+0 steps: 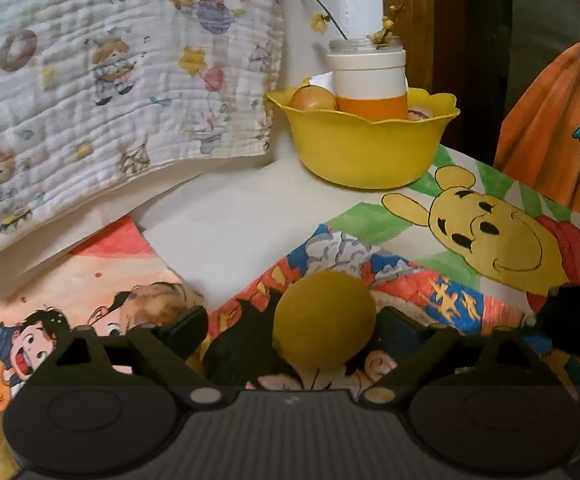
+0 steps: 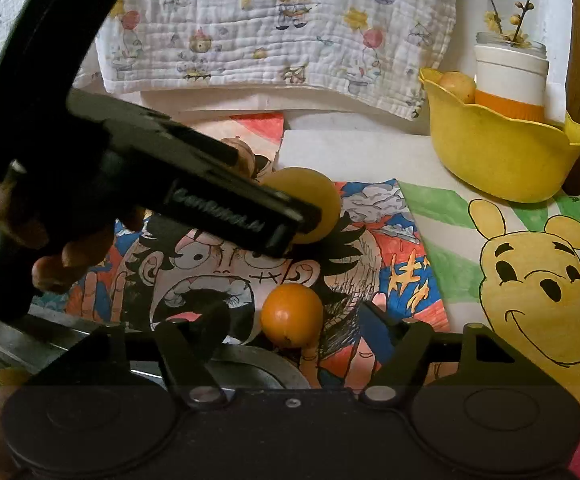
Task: Organize fruits
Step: 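Grasp the yellow lemon with the left tool while the right tool grasps a small orange, then carry the lemon to the tray with the left tool while the right tool carries the orange there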
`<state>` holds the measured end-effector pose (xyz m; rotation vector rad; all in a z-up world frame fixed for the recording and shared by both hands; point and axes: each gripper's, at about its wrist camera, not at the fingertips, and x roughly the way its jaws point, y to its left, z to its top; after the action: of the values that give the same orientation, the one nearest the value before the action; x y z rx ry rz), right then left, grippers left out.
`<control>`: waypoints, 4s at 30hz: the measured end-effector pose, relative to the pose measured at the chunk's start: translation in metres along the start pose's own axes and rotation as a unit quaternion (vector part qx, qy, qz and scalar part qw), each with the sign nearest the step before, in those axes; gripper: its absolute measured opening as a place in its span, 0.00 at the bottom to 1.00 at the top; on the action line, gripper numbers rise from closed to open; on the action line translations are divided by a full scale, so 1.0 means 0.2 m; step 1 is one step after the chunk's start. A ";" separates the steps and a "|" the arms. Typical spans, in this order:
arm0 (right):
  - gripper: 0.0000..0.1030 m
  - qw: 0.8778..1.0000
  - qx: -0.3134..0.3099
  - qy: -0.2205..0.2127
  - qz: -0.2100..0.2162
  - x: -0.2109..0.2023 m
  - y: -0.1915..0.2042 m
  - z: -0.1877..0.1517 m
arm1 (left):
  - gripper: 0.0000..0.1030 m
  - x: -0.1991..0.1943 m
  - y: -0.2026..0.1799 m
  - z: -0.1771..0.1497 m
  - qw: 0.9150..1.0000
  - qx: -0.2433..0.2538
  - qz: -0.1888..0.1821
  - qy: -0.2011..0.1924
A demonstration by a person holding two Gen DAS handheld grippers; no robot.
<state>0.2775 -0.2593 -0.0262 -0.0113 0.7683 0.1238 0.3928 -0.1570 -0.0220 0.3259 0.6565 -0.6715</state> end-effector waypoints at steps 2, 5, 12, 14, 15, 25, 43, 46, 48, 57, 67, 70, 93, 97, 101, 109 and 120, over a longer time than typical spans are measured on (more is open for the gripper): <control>0.67 1.000 -0.001 0.000 -0.002 0.00 0.00 0.00 | 0.87 0.02 0.00 0.01 1.000 -0.001 -0.005 0.003; 0.63 1.000 -0.005 0.000 -0.008 0.01 0.00 0.00 | 0.82 0.04 -0.01 0.03 1.000 -0.002 -0.012 0.007; 0.50 1.000 -0.010 -0.002 -0.016 0.01 0.00 0.00 | 0.63 0.09 -0.03 0.02 0.999 0.000 -0.031 0.027; 0.48 1.000 -0.015 -0.003 -0.015 0.02 0.00 -0.01 | 0.62 0.10 -0.04 0.02 0.999 0.000 -0.031 0.027; 0.47 1.000 -0.017 -0.004 -0.017 0.02 0.00 -0.01 | 0.61 0.10 -0.04 0.02 0.999 0.003 -0.028 0.027; 0.34 1.000 -0.028 -0.009 -0.001 0.02 0.01 0.00 | 0.60 0.02 -0.04 0.02 0.999 -0.010 -0.012 0.031; 0.34 0.995 -0.050 -0.067 0.061 -0.27 0.20 0.00 | 0.61 -0.58 0.18 -0.26 0.993 -0.103 0.060 -0.019; 0.34 0.993 -0.061 -0.068 0.081 -0.30 0.27 0.00 | 0.61 -0.71 0.21 -0.35 0.990 -0.119 0.073 -0.023; 0.34 0.992 -0.068 -0.061 0.091 -0.29 0.32 0.00 | 0.61 -0.79 0.23 -0.41 0.987 -0.137 0.079 -0.022; 0.34 0.986 -0.087 -0.017 0.138 -0.22 0.53 0.02 | 0.61 -1.03 0.30 -0.66 0.976 -0.186 0.109 -0.006; 0.34 0.982 -0.110 0.036 0.147 -0.18 0.61 0.00 | 0.61 -1.04 0.28 -0.78 0.972 -0.221 0.082 0.012; 0.34 0.982 -0.119 0.041 0.141 -0.19 0.62 -0.01 | 0.61 -1.04 0.25 -0.79 0.974 -0.215 0.066 0.020; 0.34 0.973 -0.132 0.100 0.158 -0.12 0.62 0.03 | 0.61 -0.95 0.25 -0.80 0.970 -0.226 0.042 0.077; 0.36 0.974 -0.135 0.095 0.155 -0.13 0.61 0.03 | 0.62 -0.95 0.25 -0.81 0.970 -0.230 0.041 0.075; 0.40 0.975 -0.135 0.088 0.153 -0.14 0.60 0.02 | 0.62 -0.97 0.25 -0.82 0.967 -0.240 0.041 0.071; 0.62 0.978 -0.131 0.055 0.151 -0.25 0.57 -0.02 | 0.79 -1.07 0.21 -0.80 0.970 -0.234 0.056 0.039; 0.91 0.981 -0.115 -0.009 0.156 -0.50 0.53 -0.12 | 0.99 -1.28 0.09 -0.84 0.961 -0.259 0.091 -0.017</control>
<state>0.1771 -0.1659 0.0286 -0.1091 0.7304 0.5092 0.1752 0.0565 0.0200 -0.1120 0.7348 -0.3103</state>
